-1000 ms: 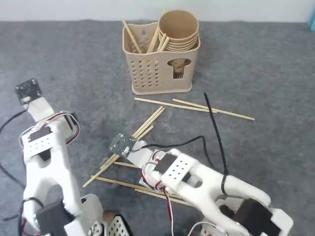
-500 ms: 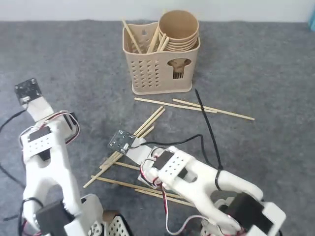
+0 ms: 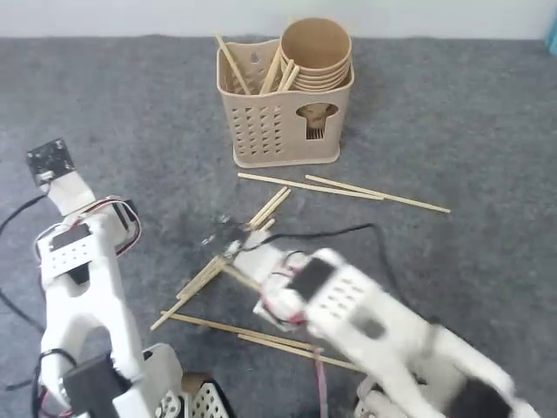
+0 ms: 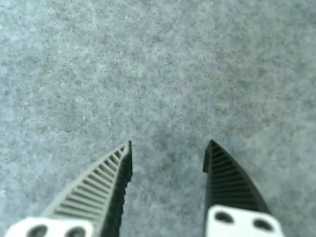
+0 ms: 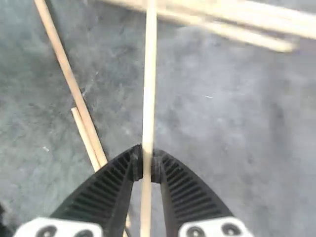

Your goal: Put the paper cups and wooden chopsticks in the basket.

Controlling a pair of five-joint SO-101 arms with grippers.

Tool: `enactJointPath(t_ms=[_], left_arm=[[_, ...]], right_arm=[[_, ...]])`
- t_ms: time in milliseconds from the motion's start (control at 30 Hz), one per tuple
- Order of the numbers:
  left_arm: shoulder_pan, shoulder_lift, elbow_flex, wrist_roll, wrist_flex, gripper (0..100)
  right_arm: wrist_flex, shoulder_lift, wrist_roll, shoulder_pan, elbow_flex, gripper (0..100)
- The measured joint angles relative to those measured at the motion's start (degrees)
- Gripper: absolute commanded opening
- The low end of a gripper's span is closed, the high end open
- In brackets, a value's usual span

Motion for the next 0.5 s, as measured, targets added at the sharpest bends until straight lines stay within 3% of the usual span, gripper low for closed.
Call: enactJointPath(t_ms=[267, 400, 500], left_arm=[[0.8, 0.0, 0.0, 0.0, 0.0, 22], [4.0, 0.0, 0.0, -0.2, 1.8, 22], [8.5, 0.0, 0.0, -5.4, 3.9, 22]], right_arm=[[10.0, -37.5, -0.2, 9.8, 4.8, 0.8], [5.9, -50.5, -5.1, 17.8, 11.3, 0.8], [0.7, -55.8, -8.7, 22.4, 18.1, 0.8]])
